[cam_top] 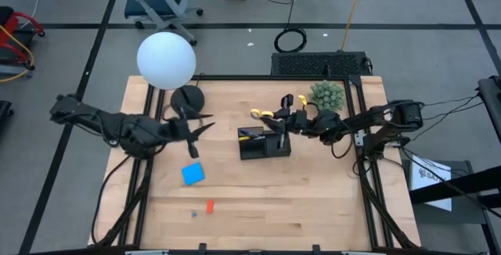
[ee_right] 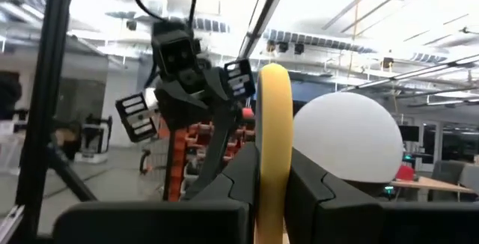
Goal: Pick and place office supplies into organizer
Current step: Put the yellow scissors into the top left compartment of the black desk organizer
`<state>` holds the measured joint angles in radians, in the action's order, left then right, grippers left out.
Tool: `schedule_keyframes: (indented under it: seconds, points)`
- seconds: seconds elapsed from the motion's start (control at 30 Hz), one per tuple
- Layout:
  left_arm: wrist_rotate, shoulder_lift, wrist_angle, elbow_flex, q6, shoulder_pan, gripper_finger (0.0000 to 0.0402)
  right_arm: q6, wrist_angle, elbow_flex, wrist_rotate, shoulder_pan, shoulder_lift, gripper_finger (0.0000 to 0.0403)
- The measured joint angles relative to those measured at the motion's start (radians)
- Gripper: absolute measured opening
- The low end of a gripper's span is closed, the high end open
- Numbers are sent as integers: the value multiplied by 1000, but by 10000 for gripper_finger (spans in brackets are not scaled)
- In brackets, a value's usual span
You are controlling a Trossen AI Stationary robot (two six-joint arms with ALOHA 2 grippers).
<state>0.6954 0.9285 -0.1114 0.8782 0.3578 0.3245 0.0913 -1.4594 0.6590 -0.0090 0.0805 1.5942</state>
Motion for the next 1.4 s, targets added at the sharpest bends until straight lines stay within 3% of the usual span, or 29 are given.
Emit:
schedule_keyframes:
  seconds: [0.23,0.53,1.03,1.4]
  points:
    - [-55,-96,257,-186,33,-63,108,-37,-101,22,2,42,130,26]
    - [-81,-99,300,-298,-19,-126,108,-75,-110,184,-52,58,289,26]
    - [-96,-112,334,-310,5,-162,108,-108,-106,193,-79,64,385,26]
    - [-96,-112,341,-310,3,-161,108,-129,-95,82,-70,64,385,26]
